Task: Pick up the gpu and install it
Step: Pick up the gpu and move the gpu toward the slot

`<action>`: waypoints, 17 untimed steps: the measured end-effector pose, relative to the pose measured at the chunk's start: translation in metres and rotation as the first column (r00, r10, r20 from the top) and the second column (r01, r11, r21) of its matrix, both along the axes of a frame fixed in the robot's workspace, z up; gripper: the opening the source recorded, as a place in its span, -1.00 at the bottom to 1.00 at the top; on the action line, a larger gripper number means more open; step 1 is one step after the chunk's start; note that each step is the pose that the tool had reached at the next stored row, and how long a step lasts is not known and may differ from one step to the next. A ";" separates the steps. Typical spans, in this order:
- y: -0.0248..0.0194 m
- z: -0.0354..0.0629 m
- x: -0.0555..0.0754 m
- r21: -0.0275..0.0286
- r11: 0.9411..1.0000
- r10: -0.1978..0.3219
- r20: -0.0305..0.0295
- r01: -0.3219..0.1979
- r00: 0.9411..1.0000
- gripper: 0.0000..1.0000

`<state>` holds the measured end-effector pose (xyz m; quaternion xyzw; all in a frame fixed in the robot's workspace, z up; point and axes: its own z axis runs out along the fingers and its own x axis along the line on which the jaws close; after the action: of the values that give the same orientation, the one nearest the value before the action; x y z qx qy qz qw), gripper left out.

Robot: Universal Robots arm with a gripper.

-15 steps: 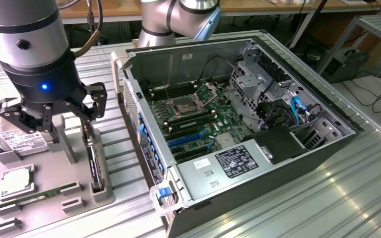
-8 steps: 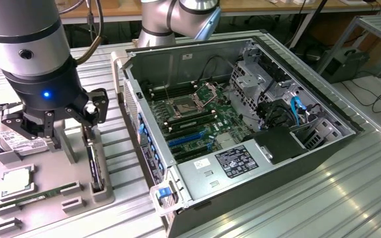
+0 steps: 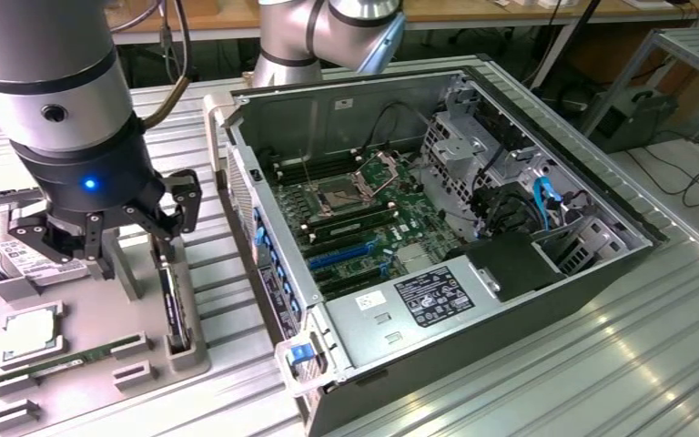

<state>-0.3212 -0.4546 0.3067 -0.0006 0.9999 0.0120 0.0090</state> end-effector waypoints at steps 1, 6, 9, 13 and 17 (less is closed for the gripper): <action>0.0000 -0.0010 0.000 0.000 1.000 0.000 0.000 0.000 1.000 0.21; 0.0000 -0.0056 0.000 0.000 1.000 0.000 0.000 0.000 1.000 0.21; -0.0002 -0.0075 0.000 0.000 1.000 0.000 0.000 0.000 1.000 0.21; -0.0003 -0.0118 0.000 0.000 1.000 0.001 0.000 -0.001 1.000 0.21; -0.0004 -0.0151 0.000 0.000 1.000 0.001 0.000 -0.001 1.000 0.21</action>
<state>-0.3212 -0.4550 0.2917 -0.0010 0.9999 0.0120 0.0090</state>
